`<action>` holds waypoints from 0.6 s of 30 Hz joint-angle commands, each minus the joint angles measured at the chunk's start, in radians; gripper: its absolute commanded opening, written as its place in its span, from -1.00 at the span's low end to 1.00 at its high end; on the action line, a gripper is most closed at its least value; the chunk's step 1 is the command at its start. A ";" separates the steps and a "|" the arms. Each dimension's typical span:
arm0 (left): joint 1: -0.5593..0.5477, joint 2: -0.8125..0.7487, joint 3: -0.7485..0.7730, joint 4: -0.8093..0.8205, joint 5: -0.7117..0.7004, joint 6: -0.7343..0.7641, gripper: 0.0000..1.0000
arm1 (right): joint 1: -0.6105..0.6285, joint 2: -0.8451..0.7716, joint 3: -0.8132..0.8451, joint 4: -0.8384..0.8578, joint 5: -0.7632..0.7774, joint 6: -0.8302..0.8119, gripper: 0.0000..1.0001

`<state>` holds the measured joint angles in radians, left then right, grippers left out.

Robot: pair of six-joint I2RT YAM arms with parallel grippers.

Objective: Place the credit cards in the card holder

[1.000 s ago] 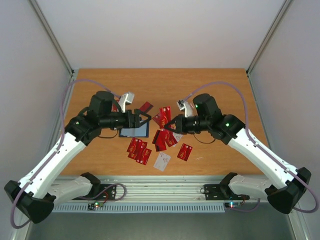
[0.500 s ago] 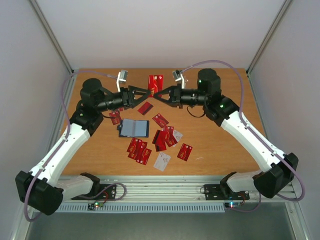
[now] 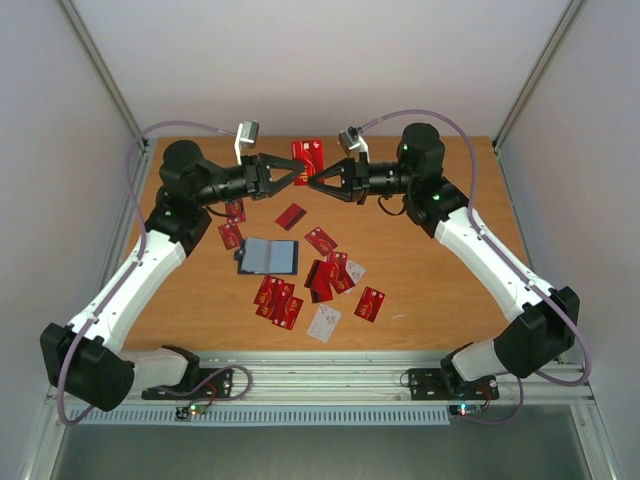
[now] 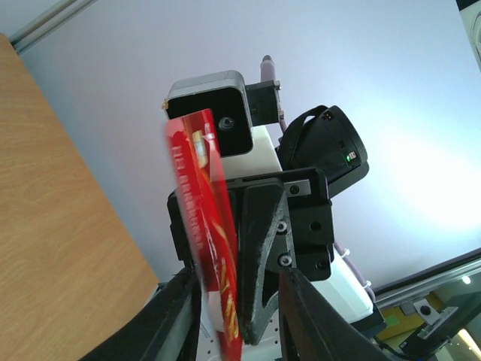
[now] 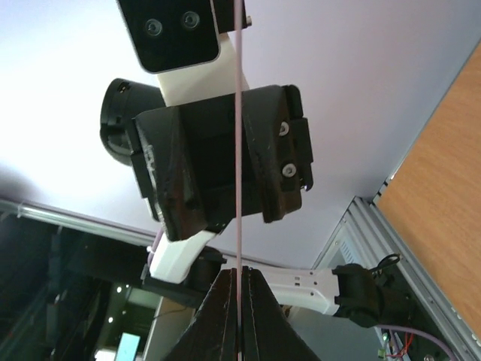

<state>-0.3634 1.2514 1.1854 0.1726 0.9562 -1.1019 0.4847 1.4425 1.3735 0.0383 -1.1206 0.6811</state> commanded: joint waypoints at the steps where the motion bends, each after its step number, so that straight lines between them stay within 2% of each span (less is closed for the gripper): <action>1: 0.010 -0.007 0.030 0.039 0.036 0.003 -0.41 | -0.026 -0.034 0.016 0.068 -0.106 0.027 -0.98; 6: 0.010 -0.017 0.028 0.019 0.038 0.016 -0.55 | -0.028 -0.031 0.011 0.109 -0.146 0.047 -0.98; 18: 0.011 -0.018 0.038 0.017 0.032 -0.005 -0.66 | -0.027 -0.035 -0.005 0.134 -0.191 0.053 -0.98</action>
<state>-0.3603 1.2461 1.1946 0.1696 0.9913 -1.0946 0.4591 1.4353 1.3720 0.1284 -1.2510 0.7330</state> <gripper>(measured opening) 0.171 0.016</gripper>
